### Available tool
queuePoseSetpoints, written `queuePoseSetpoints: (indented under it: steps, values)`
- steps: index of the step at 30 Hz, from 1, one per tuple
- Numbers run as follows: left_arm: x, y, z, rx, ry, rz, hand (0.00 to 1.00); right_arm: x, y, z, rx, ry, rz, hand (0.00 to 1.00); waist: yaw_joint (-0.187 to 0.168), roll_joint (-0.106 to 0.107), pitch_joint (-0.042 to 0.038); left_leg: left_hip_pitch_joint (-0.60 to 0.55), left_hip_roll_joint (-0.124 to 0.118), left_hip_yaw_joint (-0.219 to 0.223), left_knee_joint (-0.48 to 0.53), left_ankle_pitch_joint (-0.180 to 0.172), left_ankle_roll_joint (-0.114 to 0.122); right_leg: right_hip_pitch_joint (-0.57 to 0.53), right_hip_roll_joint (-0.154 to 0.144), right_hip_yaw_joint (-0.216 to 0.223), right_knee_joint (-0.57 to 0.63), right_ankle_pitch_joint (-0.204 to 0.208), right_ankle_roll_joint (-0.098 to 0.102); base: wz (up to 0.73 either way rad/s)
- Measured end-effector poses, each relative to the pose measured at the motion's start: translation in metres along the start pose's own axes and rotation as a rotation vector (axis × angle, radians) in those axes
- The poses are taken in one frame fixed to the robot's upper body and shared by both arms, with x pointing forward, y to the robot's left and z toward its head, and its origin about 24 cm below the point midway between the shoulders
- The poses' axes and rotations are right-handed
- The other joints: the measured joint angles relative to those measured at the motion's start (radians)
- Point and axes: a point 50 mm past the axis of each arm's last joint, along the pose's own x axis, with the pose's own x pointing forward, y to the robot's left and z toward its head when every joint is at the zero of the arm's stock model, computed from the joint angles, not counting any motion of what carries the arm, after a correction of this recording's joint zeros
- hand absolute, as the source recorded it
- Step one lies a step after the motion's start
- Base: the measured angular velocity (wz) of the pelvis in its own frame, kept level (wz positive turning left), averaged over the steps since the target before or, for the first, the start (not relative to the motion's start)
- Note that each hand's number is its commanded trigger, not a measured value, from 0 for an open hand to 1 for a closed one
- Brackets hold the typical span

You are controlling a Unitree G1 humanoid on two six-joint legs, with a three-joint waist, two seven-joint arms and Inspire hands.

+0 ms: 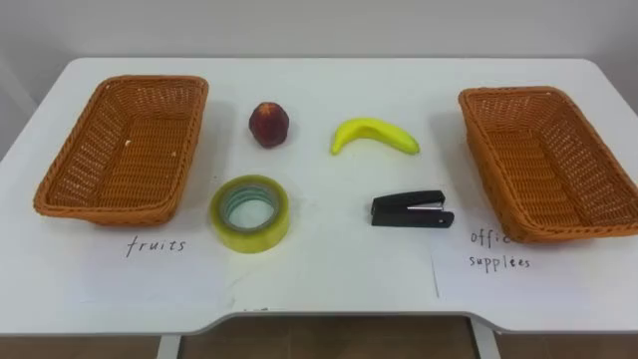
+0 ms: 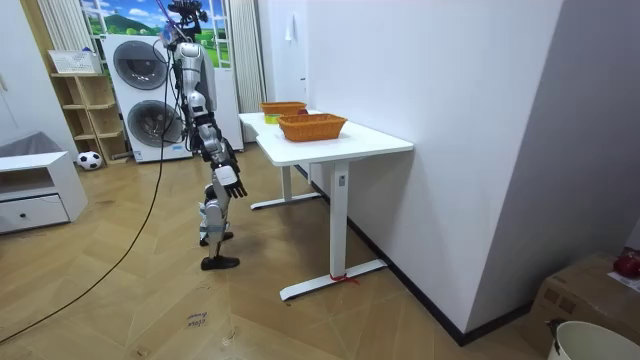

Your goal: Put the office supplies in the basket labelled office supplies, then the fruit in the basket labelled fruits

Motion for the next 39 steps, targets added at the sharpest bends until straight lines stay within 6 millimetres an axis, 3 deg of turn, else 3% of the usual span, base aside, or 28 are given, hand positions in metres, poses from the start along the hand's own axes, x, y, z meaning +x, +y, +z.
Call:
queuePoseSetpoints:
  steps: [17, 23, 25, 32, 39]
  values:
    - [0.000, 0.004, -0.001, 0.011, -0.002, 0.048, 0.00, 0.000, 0.000, -0.001, 0.001, 0.003, -0.011, 0.00, 0.003, -0.002, 0.0044, 0.016, -0.002, -0.003, 0.000, 0.000, 0.000, 0.012, 0.000, 0.004, -0.016, -0.001, 0.001, 0.01]
    - [0.000, 0.004, -0.001, 0.009, 0.000, 0.048, 0.00, -0.001, -0.003, -0.002, 0.021, 0.006, -0.024, 0.00, 0.000, -0.006, 0.0009, 0.016, -0.002, 0.000, -0.003, 0.000, 0.000, 0.011, 0.000, 0.006, -0.016, -0.001, 0.001, -0.01]
    - [-0.001, 0.004, -0.001, 0.007, 0.002, 0.047, 0.00, -0.001, -0.006, -0.004, 0.054, 0.005, -0.042, 0.00, 0.000, -0.003, -0.0021, 0.018, -0.002, -0.001, -0.002, 0.000, 0.000, 0.013, 0.000, 0.005, -0.016, -0.001, 0.001, 0.00]
    - [-0.001, 0.010, -0.005, -0.045, 0.010, 0.053, 0.00, -0.005, -0.021, -0.013, 0.183, 0.014, -0.131, 0.00, -0.012, -0.009, -0.0008, 0.018, -0.002, 0.000, -0.002, 0.000, 0.000, 0.015, 0.000, 0.003, -0.014, -0.001, 0.001, 0.00]
    - [-0.005, 0.029, -0.013, -0.085, 0.030, 0.113, 0.00, -0.016, -0.048, -0.025, 0.456, -0.012, -0.275, 0.00, -0.034, -0.015, -0.0013, 0.036, -0.002, 0.004, -0.007, 0.000, 0.000, 0.023, 0.002, 0.032, -0.011, -0.002, -0.001, -0.05]
